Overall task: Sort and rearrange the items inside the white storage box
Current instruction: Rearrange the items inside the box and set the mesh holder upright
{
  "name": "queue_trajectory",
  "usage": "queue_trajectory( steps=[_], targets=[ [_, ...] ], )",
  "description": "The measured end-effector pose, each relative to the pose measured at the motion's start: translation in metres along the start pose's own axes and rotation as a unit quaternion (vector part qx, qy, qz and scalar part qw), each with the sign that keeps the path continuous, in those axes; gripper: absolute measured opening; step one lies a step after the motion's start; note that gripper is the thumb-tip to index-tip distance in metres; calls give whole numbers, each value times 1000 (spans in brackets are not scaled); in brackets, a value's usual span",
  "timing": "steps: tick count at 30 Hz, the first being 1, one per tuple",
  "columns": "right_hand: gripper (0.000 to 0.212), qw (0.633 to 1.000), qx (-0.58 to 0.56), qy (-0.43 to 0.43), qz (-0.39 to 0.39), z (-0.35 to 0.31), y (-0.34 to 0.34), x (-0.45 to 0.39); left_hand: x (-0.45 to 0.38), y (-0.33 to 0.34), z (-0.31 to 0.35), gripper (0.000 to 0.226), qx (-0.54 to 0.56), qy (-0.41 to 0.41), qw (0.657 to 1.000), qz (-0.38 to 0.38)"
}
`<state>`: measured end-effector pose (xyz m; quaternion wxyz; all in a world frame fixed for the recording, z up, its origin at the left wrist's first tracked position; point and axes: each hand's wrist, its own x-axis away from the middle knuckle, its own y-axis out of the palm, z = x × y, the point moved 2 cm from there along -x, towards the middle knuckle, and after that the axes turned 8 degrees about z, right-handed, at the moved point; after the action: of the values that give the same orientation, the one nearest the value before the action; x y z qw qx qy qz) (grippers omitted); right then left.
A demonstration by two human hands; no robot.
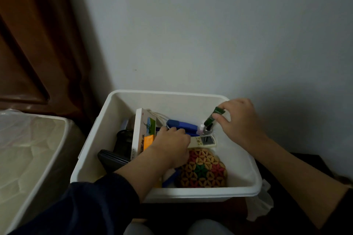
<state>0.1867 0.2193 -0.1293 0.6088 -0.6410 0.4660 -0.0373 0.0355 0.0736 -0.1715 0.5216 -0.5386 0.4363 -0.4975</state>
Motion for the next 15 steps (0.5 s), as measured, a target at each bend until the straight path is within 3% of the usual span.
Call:
queue_trajectory(
  steps=[4, 9, 15],
  targets=[
    [17, 997, -29, 67, -37, 5, 12, 7, -30, 4, 6, 38, -52, -37, 997, -49],
    [20, 996, 56, 25, -59, 1, 15, 8, -51, 26, 3, 41, -94, -52, 991, -76],
    [20, 995, 73, 15, -67, 0, 17, 7, -65, 38, -2, 43, -135, -22, 989, -62]
  ],
)
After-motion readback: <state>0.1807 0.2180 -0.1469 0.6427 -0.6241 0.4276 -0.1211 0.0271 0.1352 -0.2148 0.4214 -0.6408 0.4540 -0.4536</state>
